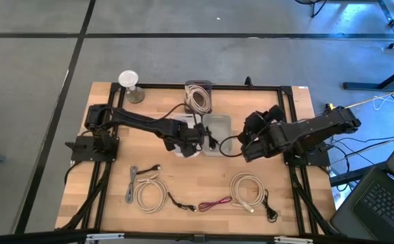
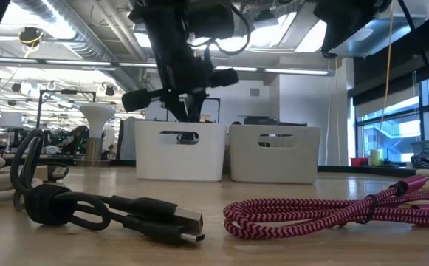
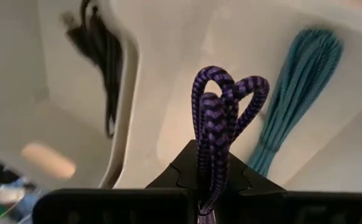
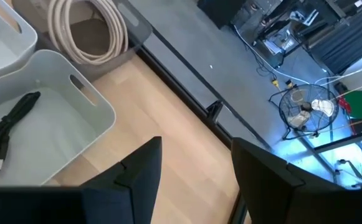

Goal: Pick & Place USB Port
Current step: Put the purple and black charger cable into the white bin

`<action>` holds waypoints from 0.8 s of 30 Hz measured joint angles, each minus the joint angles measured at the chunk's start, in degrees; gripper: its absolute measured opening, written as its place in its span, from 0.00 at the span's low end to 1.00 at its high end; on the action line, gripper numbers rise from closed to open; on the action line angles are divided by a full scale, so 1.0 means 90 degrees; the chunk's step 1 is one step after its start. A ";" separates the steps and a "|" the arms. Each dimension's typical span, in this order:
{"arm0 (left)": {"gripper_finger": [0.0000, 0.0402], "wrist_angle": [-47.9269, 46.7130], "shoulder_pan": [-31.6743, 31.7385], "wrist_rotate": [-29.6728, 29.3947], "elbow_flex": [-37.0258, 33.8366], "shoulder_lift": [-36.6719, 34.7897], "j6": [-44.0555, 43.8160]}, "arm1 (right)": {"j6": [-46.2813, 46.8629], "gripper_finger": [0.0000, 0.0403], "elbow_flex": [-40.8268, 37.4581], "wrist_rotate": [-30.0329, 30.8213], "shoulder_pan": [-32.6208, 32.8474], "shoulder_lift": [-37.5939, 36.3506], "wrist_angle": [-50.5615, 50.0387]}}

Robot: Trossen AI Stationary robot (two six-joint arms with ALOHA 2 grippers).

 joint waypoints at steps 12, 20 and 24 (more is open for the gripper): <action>0.02 0.0028 0.0156 0.0501 0.0006 0.0388 0.0289 | 0.0177 0.49 -0.0326 -0.0114 0.0000 0.0000 0.0022; 0.06 -0.0004 0.0206 0.0642 0.0005 0.0456 0.0320 | 0.0177 0.49 -0.0326 -0.0114 0.0000 0.0000 0.0047; 0.12 0.0092 0.0187 0.0589 0.0038 0.0434 0.0219 | 0.0176 0.49 -0.0326 -0.0114 0.0000 0.0000 0.0047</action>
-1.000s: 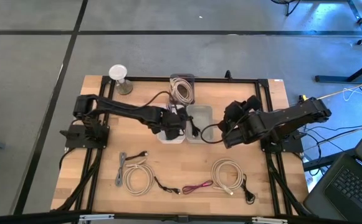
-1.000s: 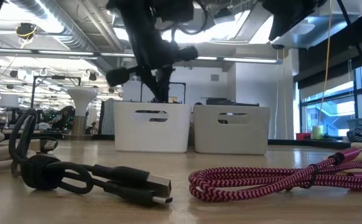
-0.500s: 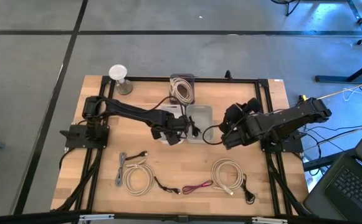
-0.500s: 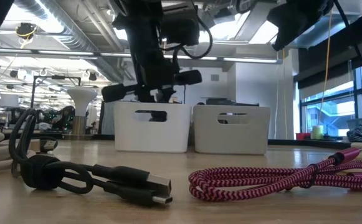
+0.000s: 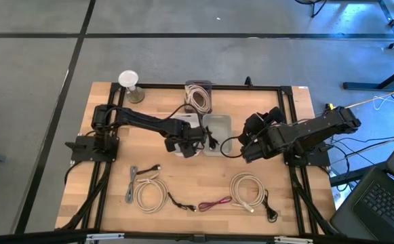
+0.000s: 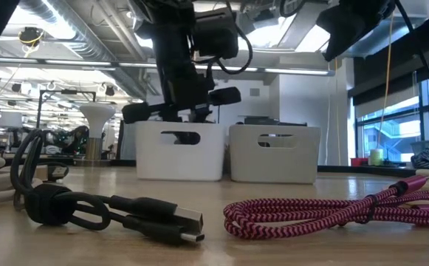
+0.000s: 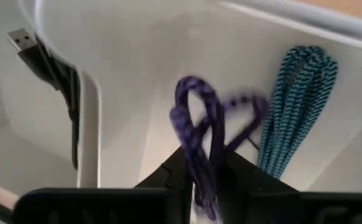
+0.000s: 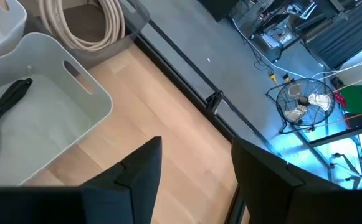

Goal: Pick & Place USB Port
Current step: Put the purple and black charger cable into the white bin, then put the black charger cable into the gray bin

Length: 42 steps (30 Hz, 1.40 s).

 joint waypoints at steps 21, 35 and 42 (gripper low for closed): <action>0.26 -0.0651 -0.0606 -0.1661 0.0044 -0.1615 -0.2483 | -0.0001 0.49 0.0000 -0.0178 0.0007 0.0000 -0.0041; 0.24 -0.2308 -0.2122 -0.0881 -0.0051 -0.5007 -1.1231 | -0.0025 0.49 0.0002 -0.0706 0.0007 0.0000 -0.0049; 0.24 -0.2345 -0.3213 -0.1309 -0.1096 -0.5446 -1.3827 | -0.0028 0.49 0.0002 -0.0843 0.0015 0.0000 -0.0049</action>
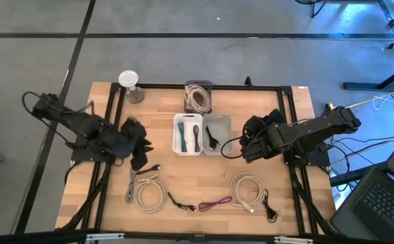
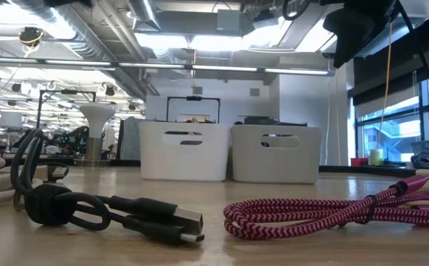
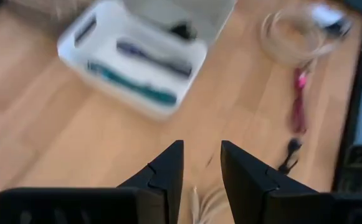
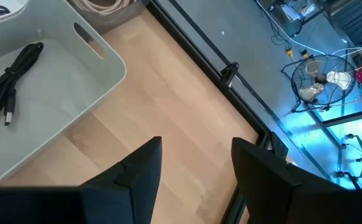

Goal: Pick & Place USB Port
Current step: Put the black charger cable into the gray bin

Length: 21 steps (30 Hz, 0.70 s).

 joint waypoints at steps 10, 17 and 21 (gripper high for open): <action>0.24 0.0063 0.0008 0.0198 -0.1655 0.0636 -0.0141 | 0.0000 0.49 0.0000 0.0002 0.0002 0.0000 0.0007; 0.24 0.0392 0.0383 0.1388 -0.2056 0.1524 0.0269 | -0.0005 0.49 0.0000 0.0007 0.0000 0.0000 0.0053; 0.24 0.1210 0.0439 0.1982 -0.2169 0.1996 0.0974 | -0.0004 0.49 0.0000 0.0007 0.0002 0.0000 0.0072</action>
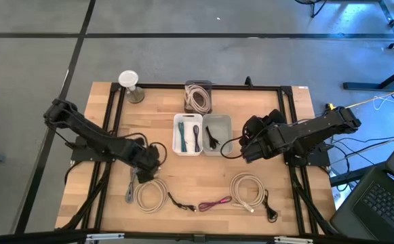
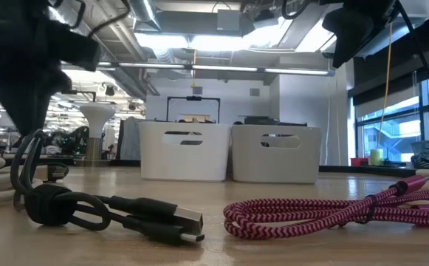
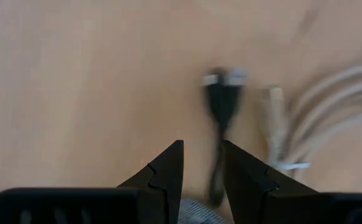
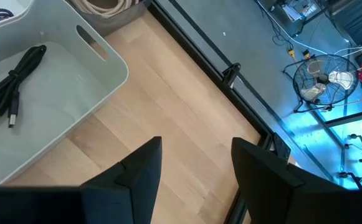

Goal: Pick & Place USB Port
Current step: Put the black charger cable into the gray bin

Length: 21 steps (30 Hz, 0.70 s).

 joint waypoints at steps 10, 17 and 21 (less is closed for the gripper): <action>0.24 0.0333 -0.0004 0.0478 -0.0006 0.0935 0.0374 | -0.0001 0.49 0.0000 0.0000 0.0114 0.0000 0.0109; 0.24 0.0348 -0.0004 0.0607 -0.0006 0.1334 0.0406 | 0.0001 0.49 0.0000 0.0017 0.0255 0.0000 0.0168; 0.20 0.0360 -0.0004 0.0629 0.0014 0.1491 0.0492 | -0.0001 0.49 0.0000 0.0017 0.0253 0.0000 0.0168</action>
